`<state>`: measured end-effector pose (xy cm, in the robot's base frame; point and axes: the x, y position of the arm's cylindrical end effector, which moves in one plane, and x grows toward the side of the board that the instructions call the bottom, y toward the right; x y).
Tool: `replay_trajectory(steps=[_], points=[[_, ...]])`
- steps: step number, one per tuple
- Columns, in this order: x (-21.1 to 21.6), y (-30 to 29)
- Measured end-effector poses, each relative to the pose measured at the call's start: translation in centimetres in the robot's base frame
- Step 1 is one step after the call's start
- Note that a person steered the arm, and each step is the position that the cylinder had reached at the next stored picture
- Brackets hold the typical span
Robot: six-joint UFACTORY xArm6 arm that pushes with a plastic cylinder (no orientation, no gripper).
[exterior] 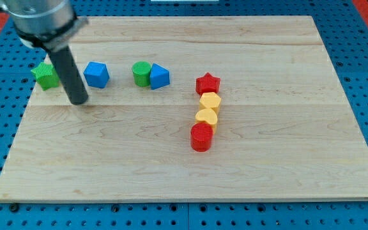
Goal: Push the blue cube towards group of blocks
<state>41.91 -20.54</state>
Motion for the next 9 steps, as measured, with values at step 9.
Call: replay_trajectory(steps=[9], points=[[-0.5,14.1]])
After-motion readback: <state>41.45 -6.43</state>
